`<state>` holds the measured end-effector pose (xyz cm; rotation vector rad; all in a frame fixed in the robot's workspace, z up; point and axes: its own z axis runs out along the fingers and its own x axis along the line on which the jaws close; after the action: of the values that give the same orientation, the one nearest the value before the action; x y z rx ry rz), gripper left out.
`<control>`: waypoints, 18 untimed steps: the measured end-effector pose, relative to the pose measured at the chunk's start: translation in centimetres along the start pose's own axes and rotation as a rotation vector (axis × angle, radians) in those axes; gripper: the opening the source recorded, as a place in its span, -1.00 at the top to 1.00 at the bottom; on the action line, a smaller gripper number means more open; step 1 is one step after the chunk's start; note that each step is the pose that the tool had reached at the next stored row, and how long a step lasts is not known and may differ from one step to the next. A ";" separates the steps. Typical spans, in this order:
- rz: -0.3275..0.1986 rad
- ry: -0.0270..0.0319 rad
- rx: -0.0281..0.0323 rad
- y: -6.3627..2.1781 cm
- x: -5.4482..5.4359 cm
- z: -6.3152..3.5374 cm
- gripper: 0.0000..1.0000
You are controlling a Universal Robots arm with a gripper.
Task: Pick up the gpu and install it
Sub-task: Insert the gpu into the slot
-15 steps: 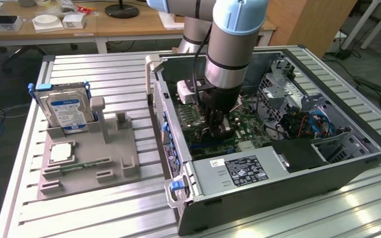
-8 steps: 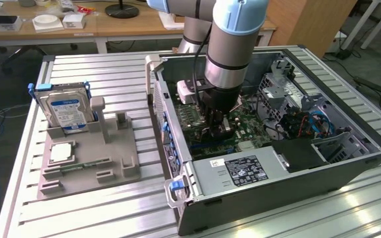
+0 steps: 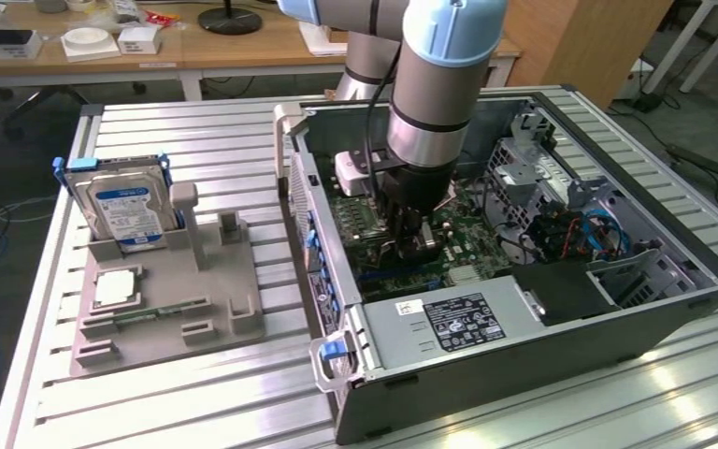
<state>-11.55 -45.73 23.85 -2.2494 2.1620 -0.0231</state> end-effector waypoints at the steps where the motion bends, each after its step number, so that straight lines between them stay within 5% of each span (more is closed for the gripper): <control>1: 0.000 0.0000 0.0000 -0.01 0.0 0.00 0.47; 18: 0.004 0.0001 0.0000 -0.18 0.0 0.01 0.47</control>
<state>-11.37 -45.73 23.85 -2.2452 2.1663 -0.0231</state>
